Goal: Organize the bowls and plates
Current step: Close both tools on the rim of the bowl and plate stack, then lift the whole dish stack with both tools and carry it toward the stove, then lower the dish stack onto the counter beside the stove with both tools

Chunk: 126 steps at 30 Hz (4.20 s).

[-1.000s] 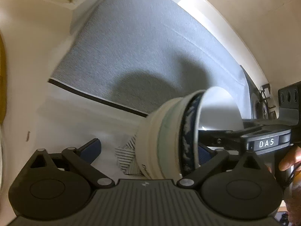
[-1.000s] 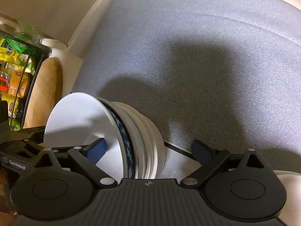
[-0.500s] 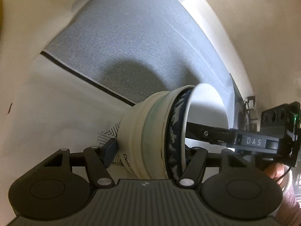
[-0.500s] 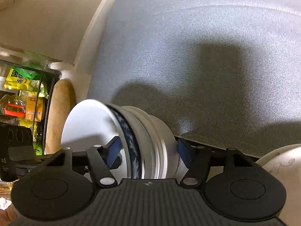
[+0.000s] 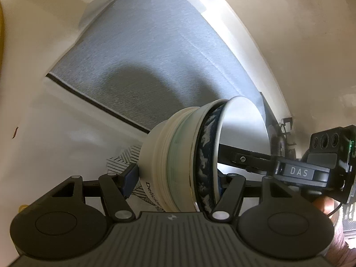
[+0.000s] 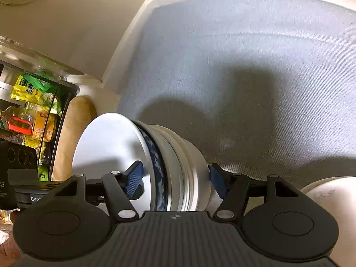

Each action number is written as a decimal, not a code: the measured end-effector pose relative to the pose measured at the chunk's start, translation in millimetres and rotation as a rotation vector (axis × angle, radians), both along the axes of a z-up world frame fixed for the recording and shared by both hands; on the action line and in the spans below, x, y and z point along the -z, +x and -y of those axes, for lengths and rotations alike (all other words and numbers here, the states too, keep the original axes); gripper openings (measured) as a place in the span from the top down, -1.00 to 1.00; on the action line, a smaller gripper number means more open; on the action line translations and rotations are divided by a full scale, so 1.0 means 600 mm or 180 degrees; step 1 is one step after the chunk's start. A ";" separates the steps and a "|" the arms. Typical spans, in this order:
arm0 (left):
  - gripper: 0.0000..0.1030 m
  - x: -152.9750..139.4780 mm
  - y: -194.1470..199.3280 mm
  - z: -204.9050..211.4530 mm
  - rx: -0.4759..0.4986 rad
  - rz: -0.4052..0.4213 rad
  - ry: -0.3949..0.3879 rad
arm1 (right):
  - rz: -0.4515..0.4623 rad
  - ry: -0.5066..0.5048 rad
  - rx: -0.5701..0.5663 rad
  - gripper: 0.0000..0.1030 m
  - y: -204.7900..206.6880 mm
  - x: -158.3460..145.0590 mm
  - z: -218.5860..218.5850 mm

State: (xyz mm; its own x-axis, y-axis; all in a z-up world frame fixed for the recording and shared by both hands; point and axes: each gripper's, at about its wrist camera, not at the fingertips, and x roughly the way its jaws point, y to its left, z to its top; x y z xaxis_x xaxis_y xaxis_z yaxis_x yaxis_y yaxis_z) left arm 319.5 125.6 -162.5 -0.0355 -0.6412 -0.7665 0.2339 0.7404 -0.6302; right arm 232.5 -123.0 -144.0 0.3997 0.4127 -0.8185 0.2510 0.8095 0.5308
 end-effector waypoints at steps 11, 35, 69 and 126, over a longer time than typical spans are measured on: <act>-0.36 -0.036 -0.012 0.041 0.0263 0.0158 -0.0105 | 0.0208 -0.0141 0.0211 -0.32 -0.056 -0.060 0.030; -0.34 -0.049 -0.143 0.239 0.1379 0.0283 -0.0264 | 0.0198 -0.0536 0.1110 -0.30 -0.287 -0.111 0.136; -0.99 -0.060 -0.177 0.202 0.0642 0.1075 0.0115 | 0.0612 -0.0427 0.0874 -0.64 -0.428 -0.095 0.258; -0.24 0.042 -0.134 0.147 0.0330 0.0254 -0.0285 | -0.0149 -0.0499 0.0620 0.34 -0.325 0.030 0.228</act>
